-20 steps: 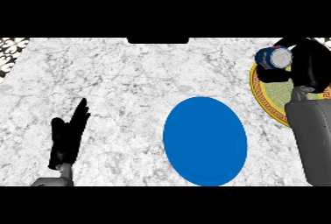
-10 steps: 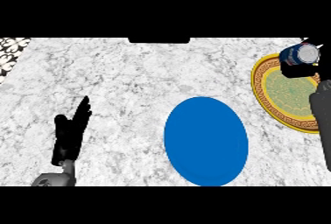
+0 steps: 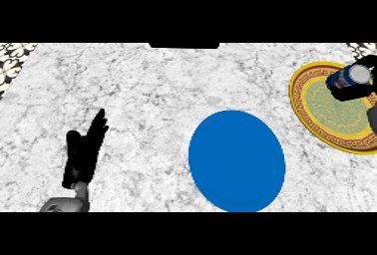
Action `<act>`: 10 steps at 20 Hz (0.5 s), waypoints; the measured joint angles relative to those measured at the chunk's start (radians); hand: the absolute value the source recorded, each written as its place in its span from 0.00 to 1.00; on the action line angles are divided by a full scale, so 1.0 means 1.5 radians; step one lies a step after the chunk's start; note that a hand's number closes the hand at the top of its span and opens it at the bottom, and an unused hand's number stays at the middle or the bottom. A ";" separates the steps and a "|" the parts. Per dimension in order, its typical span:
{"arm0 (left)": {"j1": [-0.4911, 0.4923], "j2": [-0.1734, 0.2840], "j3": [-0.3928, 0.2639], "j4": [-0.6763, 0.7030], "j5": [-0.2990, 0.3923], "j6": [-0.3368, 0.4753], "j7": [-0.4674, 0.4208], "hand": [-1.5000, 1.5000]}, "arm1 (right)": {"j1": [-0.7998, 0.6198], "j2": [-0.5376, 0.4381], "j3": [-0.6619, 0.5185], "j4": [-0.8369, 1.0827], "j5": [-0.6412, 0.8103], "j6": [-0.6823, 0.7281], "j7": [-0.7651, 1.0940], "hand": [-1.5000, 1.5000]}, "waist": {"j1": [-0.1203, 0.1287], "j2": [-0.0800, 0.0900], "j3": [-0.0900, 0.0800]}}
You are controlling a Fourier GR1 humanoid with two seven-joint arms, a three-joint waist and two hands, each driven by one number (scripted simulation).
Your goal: Pick the can from the plate and place it in the plate
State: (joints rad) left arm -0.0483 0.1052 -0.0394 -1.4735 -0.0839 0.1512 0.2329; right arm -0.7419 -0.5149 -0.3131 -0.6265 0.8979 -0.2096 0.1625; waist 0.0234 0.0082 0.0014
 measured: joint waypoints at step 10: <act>0.007 0.002 0.004 -0.006 -0.002 -0.005 -0.004 0.50 | -0.028 -0.051 -0.023 0.175 -0.035 0.118 -0.115 0.00 | 0.003 0.001 0.000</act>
State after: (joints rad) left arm -0.0377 0.1082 -0.0338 -1.4833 -0.0865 0.1434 0.2276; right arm -0.7843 -0.5910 -0.3478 -0.3642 0.8454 -0.0327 -0.0096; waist 0.0283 0.0099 0.0018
